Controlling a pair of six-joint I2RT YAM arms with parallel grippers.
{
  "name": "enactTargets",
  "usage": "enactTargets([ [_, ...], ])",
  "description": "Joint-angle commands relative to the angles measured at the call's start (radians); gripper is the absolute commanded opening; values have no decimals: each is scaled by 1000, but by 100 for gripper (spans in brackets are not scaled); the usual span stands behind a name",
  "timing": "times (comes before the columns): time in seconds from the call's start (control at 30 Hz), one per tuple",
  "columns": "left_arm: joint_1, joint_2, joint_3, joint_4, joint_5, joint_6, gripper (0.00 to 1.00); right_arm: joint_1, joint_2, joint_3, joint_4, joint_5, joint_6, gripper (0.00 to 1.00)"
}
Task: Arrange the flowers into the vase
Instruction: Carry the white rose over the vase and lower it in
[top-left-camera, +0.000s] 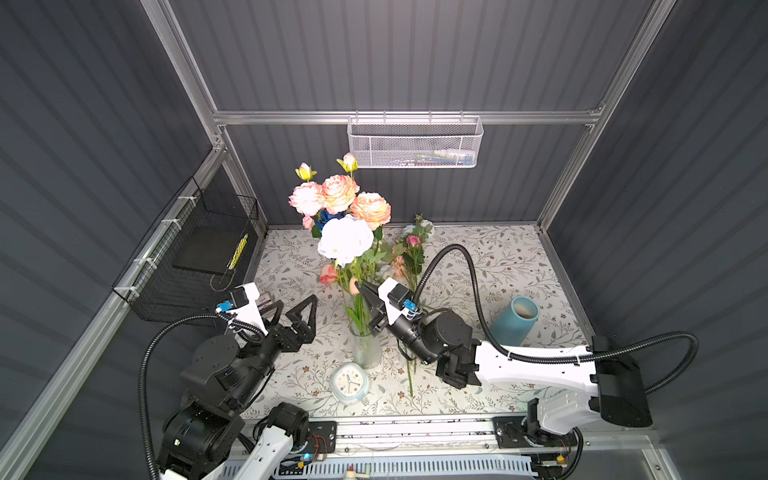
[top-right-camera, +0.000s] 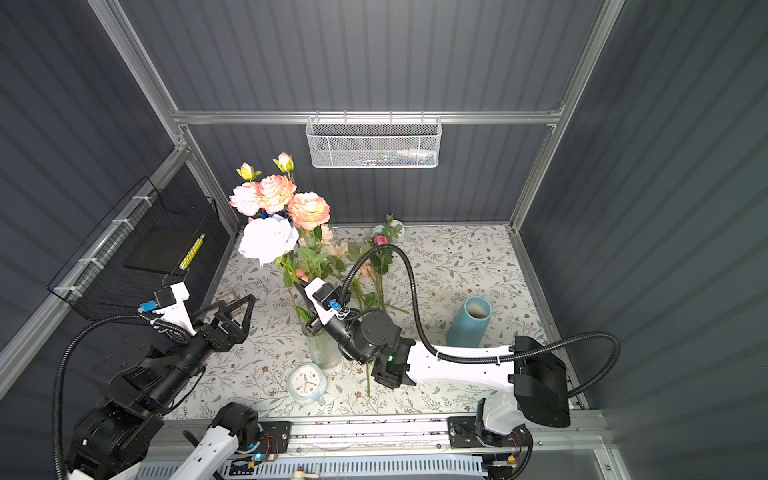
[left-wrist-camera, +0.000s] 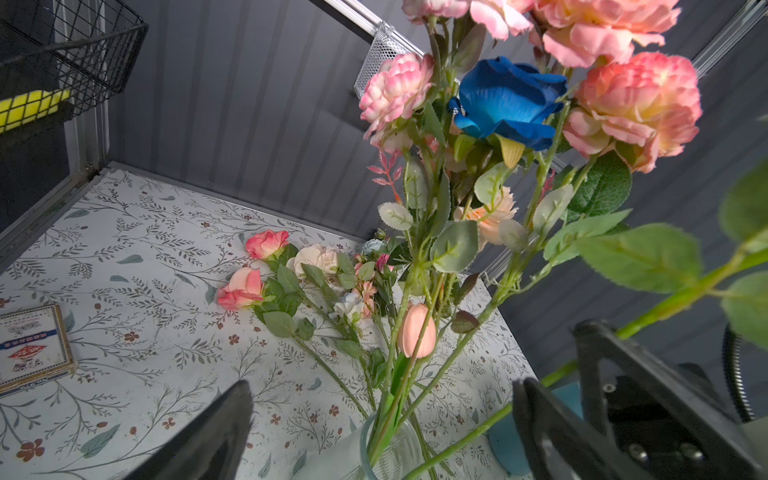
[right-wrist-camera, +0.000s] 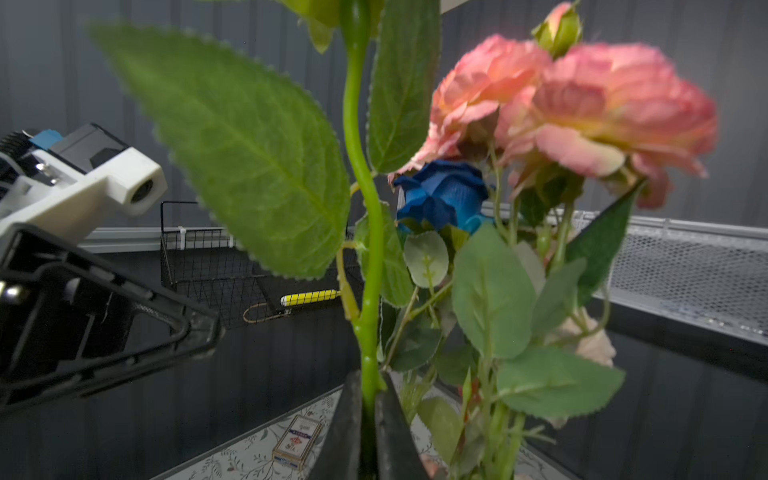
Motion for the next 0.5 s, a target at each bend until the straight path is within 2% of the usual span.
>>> enactTargets([
  [0.0, 2, -13, -10, 9, 21, -4, 100, -1, -14, -36, -44, 63, 86, 16],
  [0.23, 2, -16, -22, 17, 20, -12, 100, 8, -87, -99, -113, 54, 140, 58],
  [0.33, 2, -22, -31, 17, 12, -13, 100, 13, -125, -136, -130, 68, 159, 66],
  [0.47, 2, -24, -36, 15, 4, -13, 100, 13, -189, -196, -157, 99, 197, 69],
])
